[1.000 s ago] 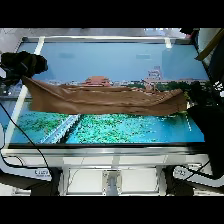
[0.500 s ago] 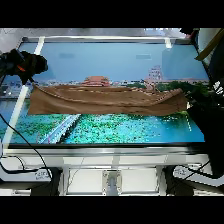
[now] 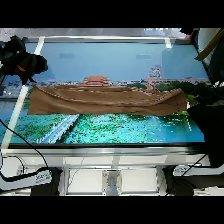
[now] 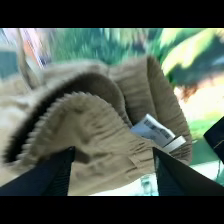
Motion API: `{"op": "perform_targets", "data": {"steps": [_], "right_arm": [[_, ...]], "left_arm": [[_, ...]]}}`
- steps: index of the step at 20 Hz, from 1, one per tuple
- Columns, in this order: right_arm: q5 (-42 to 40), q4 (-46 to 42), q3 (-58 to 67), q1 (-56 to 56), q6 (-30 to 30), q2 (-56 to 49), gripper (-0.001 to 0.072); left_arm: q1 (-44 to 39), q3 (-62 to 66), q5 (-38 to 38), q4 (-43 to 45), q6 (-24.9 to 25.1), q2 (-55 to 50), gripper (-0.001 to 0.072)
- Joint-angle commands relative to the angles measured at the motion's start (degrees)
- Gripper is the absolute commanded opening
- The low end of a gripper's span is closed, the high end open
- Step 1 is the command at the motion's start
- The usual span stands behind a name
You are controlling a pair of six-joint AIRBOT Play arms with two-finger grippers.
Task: Fold the clothes and pants, and hang the long-sleeved shirts on hangers.
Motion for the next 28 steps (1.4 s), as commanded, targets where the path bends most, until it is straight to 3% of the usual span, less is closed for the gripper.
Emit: {"op": "perform_targets", "data": {"steps": [1, 7, 11, 22, 25, 27, 28], "right_arm": [[5.9, 2.8, 2.6, -0.1, -2.7, -7.4, 0.0587], [0.6, 0.2, 2.7, -0.1, -3.8, -11.9, 0.0581], [2.1, -5.1, 3.3, -0.1, -1.9, -12.0, 0.0581], [4.3, -4.0, 3.3, -1.1, -0.9, -14.7, 0.0581], [5.3, 1.6, 3.3, -1.0, -5.2, -17.0, 0.0577], [5.8, 7.4, 3.3, -1.0, -9.4, -17.7, 0.0483], [5.9, 9.6, 3.3, -1.0, -11.2, -17.7, 0.0371]], "left_arm": [[-2.4, 0.0, 0.0, 0.0, 0.4, 0.3, 0.0614], [-3.3, 0.0, -0.8, -1.4, 0.4, 0.3, 0.0614], [-3.3, 0.0, -3.4, -1.8, 0.4, 0.3, 0.0614], [-3.3, 0.0, -3.9, -3.1, 0.4, 0.3, 0.0614], [-3.3, 0.0, -4.5, -3.7, 0.4, 0.3, 0.0614], [-3.3, 0.0, -4.5, -4.4, 0.4, 0.3, 0.0614], [-3.3, 0.0, -4.6, -4.7, 0.4, 0.3, 0.0614]]}}
